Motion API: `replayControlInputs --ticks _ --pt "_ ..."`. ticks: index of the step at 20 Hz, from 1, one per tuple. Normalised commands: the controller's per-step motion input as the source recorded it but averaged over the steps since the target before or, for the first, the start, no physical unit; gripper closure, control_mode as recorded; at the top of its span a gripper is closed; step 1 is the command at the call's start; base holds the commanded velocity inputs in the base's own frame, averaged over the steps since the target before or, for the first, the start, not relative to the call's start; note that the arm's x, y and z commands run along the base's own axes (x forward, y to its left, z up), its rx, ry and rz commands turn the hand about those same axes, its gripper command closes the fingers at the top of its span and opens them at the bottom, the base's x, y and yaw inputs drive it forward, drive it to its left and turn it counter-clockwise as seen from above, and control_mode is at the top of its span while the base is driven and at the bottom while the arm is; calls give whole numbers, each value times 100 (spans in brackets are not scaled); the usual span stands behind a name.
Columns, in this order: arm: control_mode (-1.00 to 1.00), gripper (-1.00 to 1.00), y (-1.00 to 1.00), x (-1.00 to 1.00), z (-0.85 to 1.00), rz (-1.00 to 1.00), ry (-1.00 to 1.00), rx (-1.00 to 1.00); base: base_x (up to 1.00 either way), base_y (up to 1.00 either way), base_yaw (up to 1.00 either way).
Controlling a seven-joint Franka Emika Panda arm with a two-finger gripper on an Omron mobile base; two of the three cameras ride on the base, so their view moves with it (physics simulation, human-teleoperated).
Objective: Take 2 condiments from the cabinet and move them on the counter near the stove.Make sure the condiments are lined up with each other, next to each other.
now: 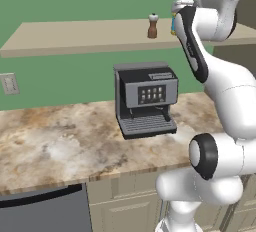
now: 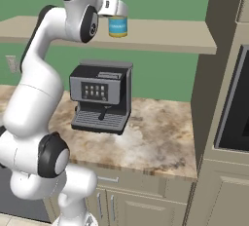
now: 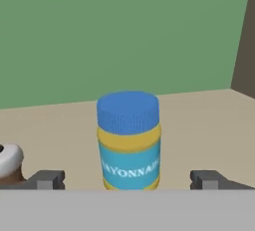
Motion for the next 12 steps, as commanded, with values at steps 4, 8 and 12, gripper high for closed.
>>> replayControlInputs --ticks 4,8,12 --pt "-100 -100 -2 22 3 0 4 0 0 0 0" --pt "-100 -100 0 26 0 0 5 0 0 0 0" --pt "-100 -100 0 26 0 0 5 0 0 0 0"
